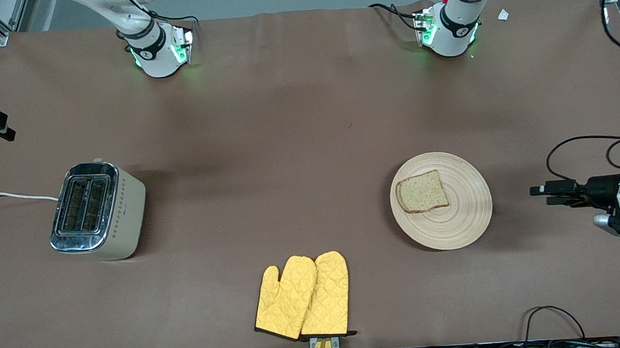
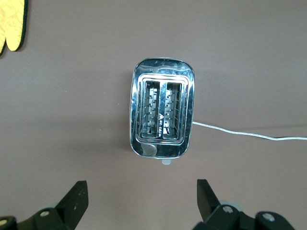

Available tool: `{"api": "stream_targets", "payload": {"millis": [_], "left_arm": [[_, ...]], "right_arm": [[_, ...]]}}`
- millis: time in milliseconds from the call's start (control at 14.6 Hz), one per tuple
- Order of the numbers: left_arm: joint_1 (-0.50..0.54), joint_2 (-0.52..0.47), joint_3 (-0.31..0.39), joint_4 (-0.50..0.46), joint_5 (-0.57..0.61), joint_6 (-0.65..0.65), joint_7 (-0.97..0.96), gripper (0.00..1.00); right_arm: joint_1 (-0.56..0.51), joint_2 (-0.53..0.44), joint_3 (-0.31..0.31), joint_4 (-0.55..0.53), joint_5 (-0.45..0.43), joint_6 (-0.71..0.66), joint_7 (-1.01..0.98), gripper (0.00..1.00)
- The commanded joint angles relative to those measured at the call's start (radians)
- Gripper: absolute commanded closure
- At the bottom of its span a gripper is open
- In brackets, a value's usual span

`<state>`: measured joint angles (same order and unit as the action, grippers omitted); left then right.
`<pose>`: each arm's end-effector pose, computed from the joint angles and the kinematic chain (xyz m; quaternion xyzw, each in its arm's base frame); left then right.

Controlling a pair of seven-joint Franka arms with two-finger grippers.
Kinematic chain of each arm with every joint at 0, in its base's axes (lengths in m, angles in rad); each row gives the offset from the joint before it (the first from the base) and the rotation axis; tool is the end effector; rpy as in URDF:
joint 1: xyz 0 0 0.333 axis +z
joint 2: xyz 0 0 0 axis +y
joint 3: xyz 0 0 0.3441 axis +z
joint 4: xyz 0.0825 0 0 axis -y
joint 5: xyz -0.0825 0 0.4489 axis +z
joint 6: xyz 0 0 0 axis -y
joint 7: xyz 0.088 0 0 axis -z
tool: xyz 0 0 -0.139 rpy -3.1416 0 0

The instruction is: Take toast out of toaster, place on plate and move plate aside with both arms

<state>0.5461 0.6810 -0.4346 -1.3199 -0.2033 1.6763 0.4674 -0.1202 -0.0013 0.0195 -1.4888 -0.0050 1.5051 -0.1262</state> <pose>0.7557 0.1226 0.3224 0.9555 -0.1226 -0.0568 0.2624 0.6098 -0.0623 0.6593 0.9999 0.0126 0.0085 0.0035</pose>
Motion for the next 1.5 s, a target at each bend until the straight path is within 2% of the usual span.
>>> {"api": "stream_targets", "payload": {"millis": [0,205,410,546,751,1161,1229,1365,1434], "left_arm": [[-0.054,-0.168,-0.03,-0.028,0.116,-0.042,-0.111,0.0],[-0.089,-0.297,-0.073,-0.036,0.156,-0.147,-0.281,0.0],[-0.095,-0.406,-0.136,-0.056,0.22,-0.182,-0.374,0.0],[-0.094,-0.507,-0.165,-0.14,0.277,-0.161,-0.404,0.0],[-0.081,-0.638,-0.167,-0.318,0.282,0.003,-0.398,0.0],[-0.116,-0.641,-0.153,-0.269,0.271,-0.015,-0.371,0.0],[-0.177,-0.641,-0.083,-0.251,0.268,-0.061,-0.377,0.0],[-0.36,-0.632,0.114,-0.21,0.254,-0.099,-0.385,0.0],[-0.418,-0.632,0.187,-0.197,0.234,-0.108,-0.386,0.0]], "right_arm": [[-0.018,0.009,0.019,0.018,-0.012,-0.012,0.003,0.0],[-0.019,0.009,0.019,0.018,-0.006,-0.011,0.004,0.0],[-0.015,0.015,0.019,0.015,-0.001,-0.014,0.008,0.0],[-0.016,0.015,0.019,0.016,0.0,-0.014,0.007,0.0],[-0.006,0.011,0.023,0.024,-0.013,-0.068,0.008,0.0],[-0.007,0.014,0.023,0.018,0.0,-0.059,0.085,0.0],[-0.006,0.014,0.023,0.019,0.0,-0.057,0.085,0.0],[-0.013,0.017,0.022,0.024,0.002,-0.054,0.079,0.0],[-0.013,0.017,0.022,0.024,-0.001,-0.055,0.079,0.0]]}}
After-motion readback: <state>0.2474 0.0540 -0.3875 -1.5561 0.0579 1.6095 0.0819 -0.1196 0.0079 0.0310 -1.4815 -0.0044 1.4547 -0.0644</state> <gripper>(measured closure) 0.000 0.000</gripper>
